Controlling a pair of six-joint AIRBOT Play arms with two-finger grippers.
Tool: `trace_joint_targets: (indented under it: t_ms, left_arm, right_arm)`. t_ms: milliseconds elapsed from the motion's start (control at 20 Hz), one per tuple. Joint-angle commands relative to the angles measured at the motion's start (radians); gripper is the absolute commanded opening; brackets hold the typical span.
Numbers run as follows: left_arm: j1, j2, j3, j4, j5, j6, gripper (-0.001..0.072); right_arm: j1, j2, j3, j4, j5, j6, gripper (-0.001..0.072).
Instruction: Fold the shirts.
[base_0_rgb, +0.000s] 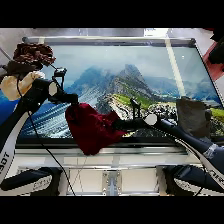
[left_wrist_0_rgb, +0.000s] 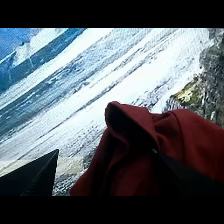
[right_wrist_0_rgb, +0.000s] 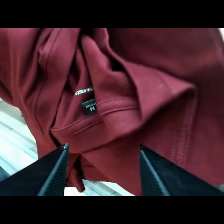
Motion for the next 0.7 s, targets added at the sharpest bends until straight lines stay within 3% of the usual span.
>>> trace_joint_targets:
  t_ms: [0,200,250,350,500,650]
  left_arm:
    - [0.000,-0.001,0.004,-0.001,-0.002,0.005,0.0666]
    - [0.000,-0.001,0.004,-0.001,-0.005,0.025,0.0666]
    - [0.000,-0.001,0.004,0.000,-0.011,0.036,0.0666]
    - [0.000,-0.001,0.004,0.001,-0.030,0.058,0.0666]
    - [0.000,-0.001,0.003,-0.003,-0.077,0.074,0.0665]
    - [0.000,0.000,-0.022,-0.004,-0.139,0.080,0.0665]
  right_arm:
    - [0.032,-0.064,-0.006,0.070,-0.100,0.057,0.0522]
    - [0.032,-0.142,-0.005,0.262,-0.244,0.044,0.0484]
    - [0.032,-0.142,0.002,0.299,-0.270,0.004,0.0365]
    - [0.030,-0.141,0.045,0.320,-0.251,-0.092,0.0045]
    - [0.026,-0.121,0.150,0.304,-0.207,-0.233,0.0020]
    - [-0.045,-0.044,0.225,0.167,-0.177,-0.226,0.0020]
